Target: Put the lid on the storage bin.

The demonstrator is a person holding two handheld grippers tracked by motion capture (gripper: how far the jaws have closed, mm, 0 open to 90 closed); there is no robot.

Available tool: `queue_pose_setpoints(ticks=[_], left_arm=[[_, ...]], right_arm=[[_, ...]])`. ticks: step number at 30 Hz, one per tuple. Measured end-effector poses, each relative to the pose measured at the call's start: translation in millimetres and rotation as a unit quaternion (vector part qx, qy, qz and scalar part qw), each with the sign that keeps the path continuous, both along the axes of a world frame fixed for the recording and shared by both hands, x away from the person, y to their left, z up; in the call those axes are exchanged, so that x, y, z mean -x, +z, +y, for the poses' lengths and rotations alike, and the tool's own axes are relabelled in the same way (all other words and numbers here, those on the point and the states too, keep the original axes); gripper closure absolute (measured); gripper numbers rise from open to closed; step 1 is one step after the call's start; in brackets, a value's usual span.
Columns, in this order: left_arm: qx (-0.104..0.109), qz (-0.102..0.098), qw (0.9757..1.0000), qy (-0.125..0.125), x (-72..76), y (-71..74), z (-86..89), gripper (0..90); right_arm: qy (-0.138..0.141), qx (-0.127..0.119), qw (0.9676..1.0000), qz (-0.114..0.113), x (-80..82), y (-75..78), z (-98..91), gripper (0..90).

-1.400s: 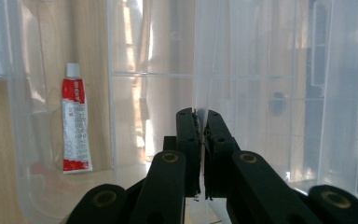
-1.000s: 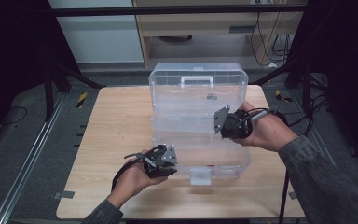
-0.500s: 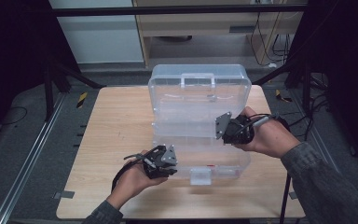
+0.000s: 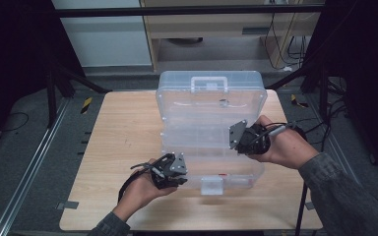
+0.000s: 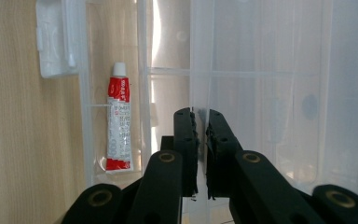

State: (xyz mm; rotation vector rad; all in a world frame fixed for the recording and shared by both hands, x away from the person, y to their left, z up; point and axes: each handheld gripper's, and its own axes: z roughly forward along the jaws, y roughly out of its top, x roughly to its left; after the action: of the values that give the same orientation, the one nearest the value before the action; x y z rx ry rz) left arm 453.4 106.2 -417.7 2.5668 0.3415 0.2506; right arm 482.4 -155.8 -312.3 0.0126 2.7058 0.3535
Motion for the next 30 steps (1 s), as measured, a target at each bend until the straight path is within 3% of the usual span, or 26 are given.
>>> queue_pose_setpoints(ticks=[3,4,5,6,16,17,18,19,23,24,25,30], left_arm=[[0.002,0.001,1.0,0.004,0.7,-0.4,-0.2,77.2],[-0.01,-0.017,0.9997,-0.013,-2.6,1.5,0.5,77.2],[-0.004,-0.013,0.9998,-0.017,-2.6,0.8,0.0,77.1],[0.001,-0.004,1.0,-0.001,0.0,-0.4,-0.2,77.1],[-0.001,-0.014,0.9999,0.002,1.6,-1.1,-1.3,75.7],[0.0,-0.01,0.9998,0.015,3.8,-1.3,-1.4,75.0],[0.002,-0.014,0.9998,0.013,3.7,-1.0,-1.1,73.1],[-0.002,-0.027,0.9996,-0.005,1.5,1.1,0.0,70.9],[0.019,-0.033,0.9993,-0.001,9.4,11.1,8.0,64.0],[0.04,-0.033,0.9987,0.003,13.1,19.0,14.8,63.6],[0.04,-0.033,0.9987,0.003,13.1,19.0,14.8,63.6],[0.092,-0.035,0.9951,0.005,21.5,43.4,31.0,69.0]], right_arm=[[0.0,-0.004,1.0,0.005,-0.1,-0.4,-0.8,84.9],[0.0,-0.007,0.9999,0.007,0.3,-1.1,-1.0,85.0],[0.002,-0.007,0.9999,0.008,0.6,-1.5,-1.2,85.1],[0.001,-0.006,0.9999,0.009,1.3,-2.0,-1.3,85.1],[0.003,-0.009,0.9999,0.012,1.3,-2.7,-2.5,84.2],[0.003,-0.009,0.9999,0.012,1.3,-2.5,-2.7,84.2],[0.004,-0.01,0.9999,0.012,1.2,-2.6,-2.9,84.2],[0.004,-0.01,0.9999,0.012,1.2,-2.6,-3.2,84.0],[0.003,-0.011,0.9999,0.011,1.4,-2.7,-4.0,83.8],[0.004,-0.012,0.9999,0.011,1.4,-2.8,-4.0,83.7],[0.004,-0.012,0.9999,0.011,1.4,-2.8,-4.0,83.7],[0.004,-0.009,0.9999,0.01,1.6,-2.8,-3.7,83.6]])
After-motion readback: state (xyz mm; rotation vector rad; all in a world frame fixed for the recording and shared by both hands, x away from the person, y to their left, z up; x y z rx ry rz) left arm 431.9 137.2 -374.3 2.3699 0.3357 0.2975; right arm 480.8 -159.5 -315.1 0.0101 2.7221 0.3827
